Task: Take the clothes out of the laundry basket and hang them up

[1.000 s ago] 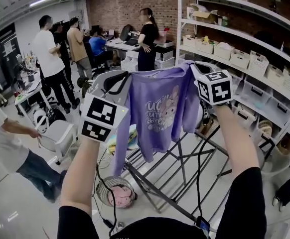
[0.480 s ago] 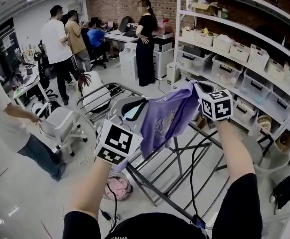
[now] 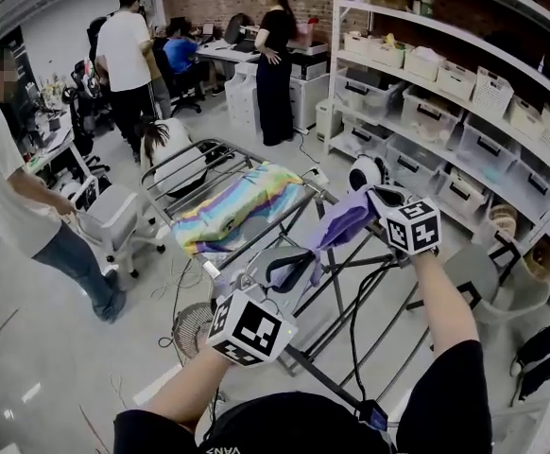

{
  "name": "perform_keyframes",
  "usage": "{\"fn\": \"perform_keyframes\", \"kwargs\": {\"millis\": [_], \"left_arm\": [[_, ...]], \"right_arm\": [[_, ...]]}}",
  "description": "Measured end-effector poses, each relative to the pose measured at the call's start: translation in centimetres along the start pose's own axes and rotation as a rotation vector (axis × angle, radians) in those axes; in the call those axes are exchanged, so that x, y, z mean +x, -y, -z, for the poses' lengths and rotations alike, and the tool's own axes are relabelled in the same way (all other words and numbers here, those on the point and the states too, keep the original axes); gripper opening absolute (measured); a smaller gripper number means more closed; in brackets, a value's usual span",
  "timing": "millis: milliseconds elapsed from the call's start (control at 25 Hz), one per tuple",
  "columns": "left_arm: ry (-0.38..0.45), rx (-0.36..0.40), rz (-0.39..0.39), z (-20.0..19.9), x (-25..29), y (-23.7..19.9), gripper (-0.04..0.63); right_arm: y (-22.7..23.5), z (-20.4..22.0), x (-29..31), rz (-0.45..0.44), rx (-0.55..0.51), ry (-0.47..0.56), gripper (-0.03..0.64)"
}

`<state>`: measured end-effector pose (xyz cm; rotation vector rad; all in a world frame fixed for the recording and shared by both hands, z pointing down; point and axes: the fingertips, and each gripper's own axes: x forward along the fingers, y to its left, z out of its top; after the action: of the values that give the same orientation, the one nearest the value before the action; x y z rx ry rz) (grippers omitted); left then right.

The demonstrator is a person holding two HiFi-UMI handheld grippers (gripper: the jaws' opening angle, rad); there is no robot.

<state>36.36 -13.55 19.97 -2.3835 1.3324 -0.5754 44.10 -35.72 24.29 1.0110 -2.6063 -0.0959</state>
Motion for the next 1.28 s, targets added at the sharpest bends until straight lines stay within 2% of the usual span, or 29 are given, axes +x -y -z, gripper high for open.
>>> {"fn": "perform_keyframes", "kwargs": {"millis": [200, 640, 840, 1040, 1280], "left_arm": [[-0.02, -0.052, 0.112, 1.7, 1.2, 6.6, 0.006], [-0.13, -0.135, 0.235, 6.8, 2.9, 15.2, 0.002], [-0.189, -0.171, 0.3, 9.3, 3.5, 18.4, 0.002], [-0.267, -0.179, 0.357, 12.1, 3.9, 21.0, 0.003], [-0.33, -0.193, 0.381, 14.4, 3.7, 22.1, 0.003]], "right_arm": [[-0.1, 4.7, -1.9, -0.039, 0.032, -0.043, 0.02], [-0.8, 14.8, -4.2, -0.027, 0.069, -0.198, 0.02], [-1.6, 18.2, -5.0, -0.03, 0.008, -0.285, 0.02], [-3.0, 20.6, -5.8, -0.071, -0.074, -0.363, 0.023], [-4.0, 22.8, -6.6, -0.091, -0.142, -0.457, 0.029]]}}
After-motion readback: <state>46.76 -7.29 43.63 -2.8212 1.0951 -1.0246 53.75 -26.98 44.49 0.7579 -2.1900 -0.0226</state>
